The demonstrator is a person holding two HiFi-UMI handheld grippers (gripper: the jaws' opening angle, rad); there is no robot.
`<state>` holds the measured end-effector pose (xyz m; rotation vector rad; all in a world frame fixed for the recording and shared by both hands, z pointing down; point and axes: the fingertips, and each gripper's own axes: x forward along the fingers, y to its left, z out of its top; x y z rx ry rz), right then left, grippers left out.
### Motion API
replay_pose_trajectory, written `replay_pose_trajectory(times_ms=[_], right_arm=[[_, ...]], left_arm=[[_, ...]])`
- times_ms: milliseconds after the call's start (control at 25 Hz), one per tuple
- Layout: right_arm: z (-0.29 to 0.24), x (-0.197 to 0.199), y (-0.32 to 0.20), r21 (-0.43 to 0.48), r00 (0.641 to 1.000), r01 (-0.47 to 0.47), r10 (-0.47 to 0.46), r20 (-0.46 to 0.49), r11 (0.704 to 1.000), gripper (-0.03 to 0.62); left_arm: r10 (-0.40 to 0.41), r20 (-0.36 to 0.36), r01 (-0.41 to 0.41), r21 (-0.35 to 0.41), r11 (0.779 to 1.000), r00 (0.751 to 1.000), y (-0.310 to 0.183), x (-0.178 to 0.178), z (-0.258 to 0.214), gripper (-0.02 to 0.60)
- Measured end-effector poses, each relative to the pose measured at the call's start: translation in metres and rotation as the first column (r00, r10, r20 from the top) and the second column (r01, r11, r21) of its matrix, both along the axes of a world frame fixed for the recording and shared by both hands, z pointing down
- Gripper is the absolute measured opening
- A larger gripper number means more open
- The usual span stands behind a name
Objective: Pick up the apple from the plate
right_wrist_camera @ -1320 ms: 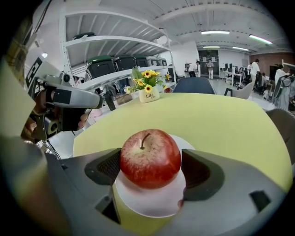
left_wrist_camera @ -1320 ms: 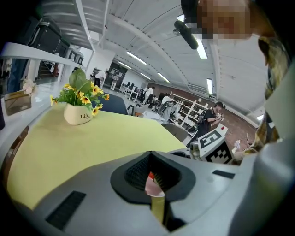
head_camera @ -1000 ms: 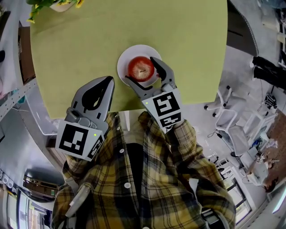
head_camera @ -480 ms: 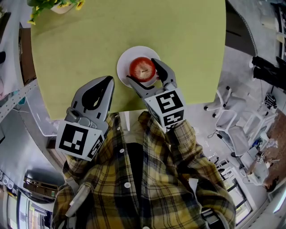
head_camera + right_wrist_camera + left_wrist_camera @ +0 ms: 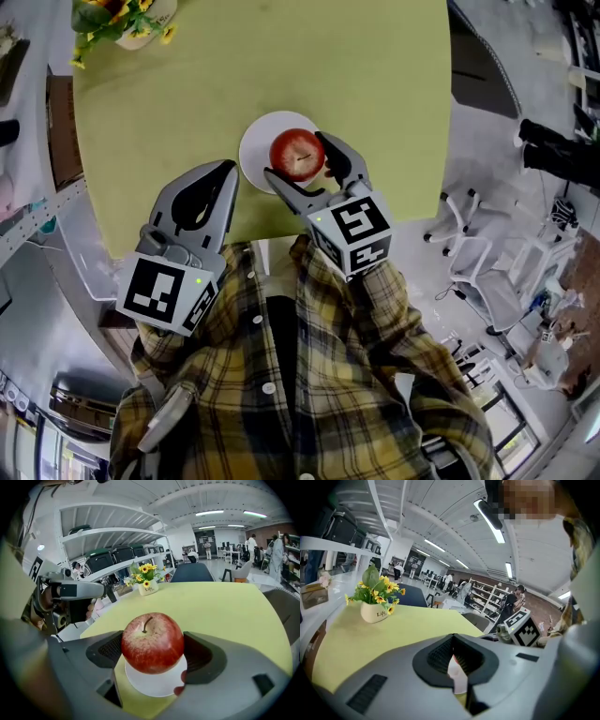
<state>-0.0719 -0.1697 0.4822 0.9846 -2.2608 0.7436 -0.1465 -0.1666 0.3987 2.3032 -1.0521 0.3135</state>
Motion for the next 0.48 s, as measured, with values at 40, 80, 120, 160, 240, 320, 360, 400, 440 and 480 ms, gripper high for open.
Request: replay_pose_trajectory(times_ms=[40, 80, 120, 160, 240, 320, 360, 400, 440, 480], right_arm=[[-0.005, 0.001, -0.001, 0.007, 1.000, -0.005, 0.005, 0.003, 1.000, 0.380], [-0.011, 0.003, -0.003, 0.016, 1.000, -0.010, 0.010, 0.007, 1.000, 0.380], [-0.017, 0.005, -0.004, 0.025, 1.000, -0.017, 0.017, 0.009, 1.000, 0.380], [-0.022, 0.007, -0.005, 0.031, 1.000, -0.025, 0.024, 0.012, 0.999, 0.380], [-0.033, 0.009, -0.004, 0.035, 0.999, -0.034, 0.034, 0.017, 0.999, 0.380], [-0.045, 0.010, -0.002, 0.036, 0.999, -0.032, 0.032, 0.022, 0.999, 0.380], [-0.052, 0.011, 0.000, 0.038, 0.999, -0.029, 0.028, 0.024, 0.999, 0.380], [-0.058, 0.011, 0.001, 0.042, 0.999, -0.024, 0.023, 0.026, 0.999, 0.380], [-0.064, 0.011, 0.002, 0.048, 1.000, -0.018, 0.017, 0.027, 0.999, 0.380], [-0.070, 0.012, 0.001, 0.055, 1.000, -0.010, 0.009, 0.028, 0.998, 0.380]], left_arm=[[0.001, -0.001, -0.001, 0.011, 1.000, 1.000, -0.001, 0.002, -0.005, 0.006], [0.003, -0.002, -0.003, 0.025, 1.000, 1.000, -0.003, 0.003, -0.009, 0.006], [0.004, -0.003, -0.004, 0.038, 0.999, 1.000, -0.005, 0.005, -0.014, 0.006], [0.005, -0.004, -0.005, 0.049, 0.999, 1.000, -0.006, 0.006, -0.019, 0.006], [0.007, -0.006, -0.007, 0.064, 0.998, 1.000, -0.008, 0.009, -0.028, 0.006], [0.010, -0.007, -0.009, 0.084, 0.996, 1.000, -0.010, 0.013, -0.040, 0.006], [0.013, -0.008, -0.012, 0.097, 0.995, 1.000, -0.011, 0.015, -0.047, 0.006], [0.017, -0.009, -0.016, 0.109, 0.994, 1.000, -0.012, 0.018, -0.053, 0.006], [0.020, -0.011, -0.019, 0.120, 0.993, 1.000, -0.013, 0.021, -0.059, 0.006], [0.022, -0.016, -0.020, 0.130, 0.991, 1.000, -0.014, 0.024, -0.066, 0.006]])
